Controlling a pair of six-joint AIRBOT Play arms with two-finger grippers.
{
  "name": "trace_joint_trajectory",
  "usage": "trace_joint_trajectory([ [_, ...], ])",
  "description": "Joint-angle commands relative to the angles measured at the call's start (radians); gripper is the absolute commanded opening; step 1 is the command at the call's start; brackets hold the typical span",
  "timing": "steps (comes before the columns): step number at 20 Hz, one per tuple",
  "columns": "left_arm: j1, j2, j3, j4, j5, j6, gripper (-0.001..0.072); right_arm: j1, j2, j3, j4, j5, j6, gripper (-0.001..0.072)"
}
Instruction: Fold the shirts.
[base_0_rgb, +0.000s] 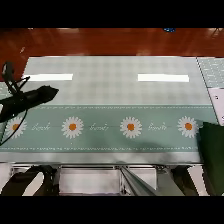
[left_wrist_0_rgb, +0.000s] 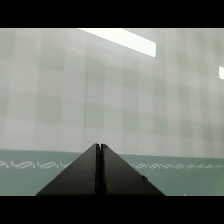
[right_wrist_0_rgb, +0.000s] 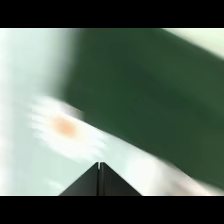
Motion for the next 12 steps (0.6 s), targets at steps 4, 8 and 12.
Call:
trace_joint_trajectory([
  [4, -0.071, -0.208, 0.453, -0.030, -0.035, -0.060, 0.0025, 0.520, -0.038, 0.004, 0.612, -0.644, -0.226, 0.0022],
  [8, -0.283, -0.433, 0.768, 0.264, -0.264, -0.158, 0.0024, 1.184, -0.236, 0.034, 0.214, -0.725, -0.166, 0.0021],
  [12, -0.369, -0.443, 0.655, 0.687, -0.424, -0.369, 0.0026, 1.414, -0.404, 0.046, -0.402, -0.481, 0.081, 0.0020],
])
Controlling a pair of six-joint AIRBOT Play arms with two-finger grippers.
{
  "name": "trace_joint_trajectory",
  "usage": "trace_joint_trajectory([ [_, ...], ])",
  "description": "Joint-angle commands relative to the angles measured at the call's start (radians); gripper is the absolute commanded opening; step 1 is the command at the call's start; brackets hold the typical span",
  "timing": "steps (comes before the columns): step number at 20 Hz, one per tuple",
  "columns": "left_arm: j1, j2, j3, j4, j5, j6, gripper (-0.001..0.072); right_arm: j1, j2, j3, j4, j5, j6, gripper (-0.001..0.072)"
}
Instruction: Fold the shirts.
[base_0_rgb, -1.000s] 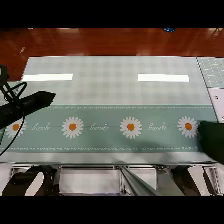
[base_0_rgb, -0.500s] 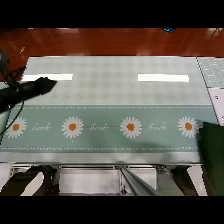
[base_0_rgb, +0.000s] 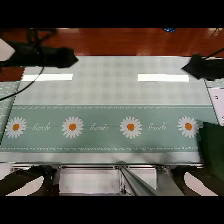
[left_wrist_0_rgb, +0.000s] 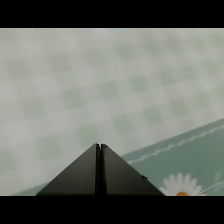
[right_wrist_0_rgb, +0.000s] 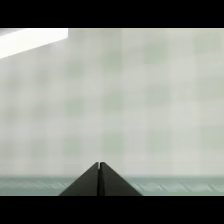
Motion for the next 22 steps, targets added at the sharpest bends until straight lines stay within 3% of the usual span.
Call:
trace_joint_trajectory([
  [1, -0.058, -0.036, -0.074, 0.279, -0.128, -0.134, 0.0026, 0.192, -0.145, 0.010, -0.438, 0.195, 0.125, 0.0021],
  [3, -0.059, -0.036, -0.172, 0.270, -0.106, -0.145, 0.0026, 0.178, -0.175, 0.010, -0.444, 0.272, 0.100, 0.0022],
  [6, -0.051, -0.032, -0.246, 0.260, -0.082, -0.212, 0.0026, 0.215, -0.173, 0.010, -0.424, 0.278, 0.080, 0.0022],
  [13, -0.030, -0.024, -0.263, 0.258, -0.118, -0.208, 0.0026, 0.298, -0.199, 0.010, -0.410, 0.147, 0.085, 0.0022],
  [22, -0.030, -0.035, -0.262, 0.258, -0.124, -0.208, 0.0026, 0.299, -0.199, 0.010, -0.409, 0.141, 0.084, 0.0022],
])
